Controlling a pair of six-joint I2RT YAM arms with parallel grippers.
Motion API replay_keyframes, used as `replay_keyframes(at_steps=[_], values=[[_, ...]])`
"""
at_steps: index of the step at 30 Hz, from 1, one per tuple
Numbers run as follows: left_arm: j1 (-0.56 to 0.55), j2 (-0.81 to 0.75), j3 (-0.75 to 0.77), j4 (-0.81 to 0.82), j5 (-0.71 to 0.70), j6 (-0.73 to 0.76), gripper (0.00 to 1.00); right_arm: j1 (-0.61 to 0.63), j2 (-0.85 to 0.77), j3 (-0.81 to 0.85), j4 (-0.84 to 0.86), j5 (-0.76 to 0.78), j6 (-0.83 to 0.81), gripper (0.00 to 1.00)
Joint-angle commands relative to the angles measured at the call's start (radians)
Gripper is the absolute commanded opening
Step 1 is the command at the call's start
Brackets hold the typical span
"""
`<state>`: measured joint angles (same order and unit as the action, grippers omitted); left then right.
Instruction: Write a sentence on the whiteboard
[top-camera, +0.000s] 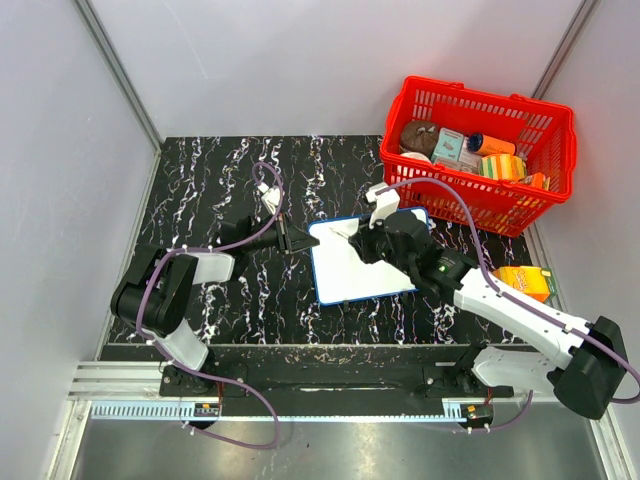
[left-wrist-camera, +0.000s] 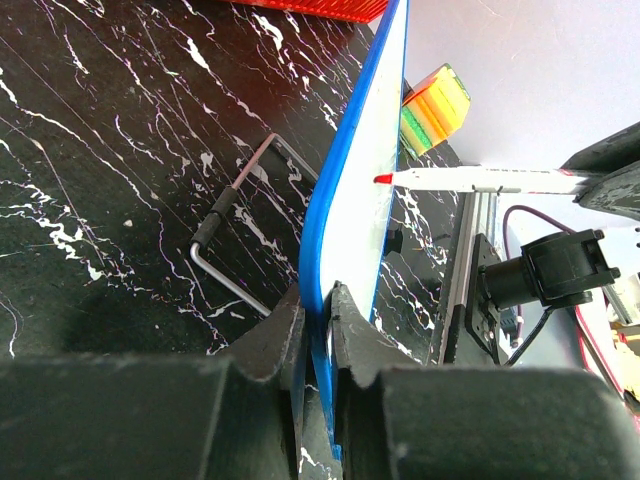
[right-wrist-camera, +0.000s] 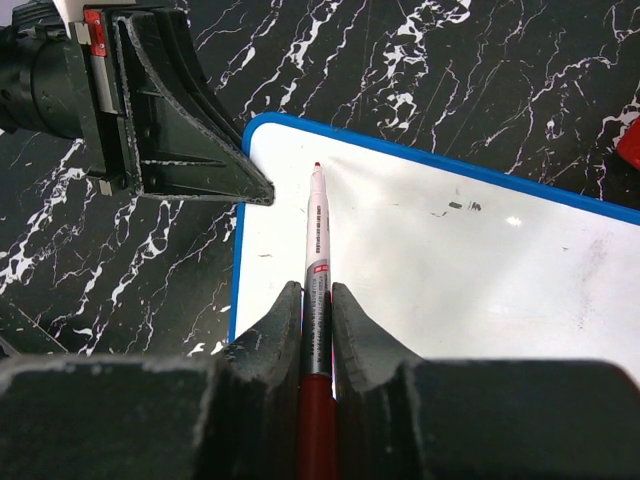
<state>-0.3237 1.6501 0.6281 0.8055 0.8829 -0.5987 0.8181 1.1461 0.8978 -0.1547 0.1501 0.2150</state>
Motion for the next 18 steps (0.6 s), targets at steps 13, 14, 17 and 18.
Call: replay_keyframes(at_steps=[13, 14, 17, 18], values=[[-0.012, -0.035, 0.025, -0.011, -0.047, 0.120, 0.00, 0.012, 0.018, 0.012, 0.050, 0.068, 0.023, 0.00], [-0.012, -0.036, 0.027, -0.012, -0.045, 0.119, 0.00, 0.012, 0.018, 0.009, 0.050, 0.068, 0.026, 0.00], [-0.014, -0.038, 0.025, -0.019, -0.048, 0.123, 0.00, 0.012, 0.017, 0.001, 0.052, 0.057, 0.024, 0.00], [-0.014, -0.038, 0.027, -0.019, -0.048, 0.125, 0.00, 0.012, 0.014, -0.005, 0.050, 0.051, 0.026, 0.00]])
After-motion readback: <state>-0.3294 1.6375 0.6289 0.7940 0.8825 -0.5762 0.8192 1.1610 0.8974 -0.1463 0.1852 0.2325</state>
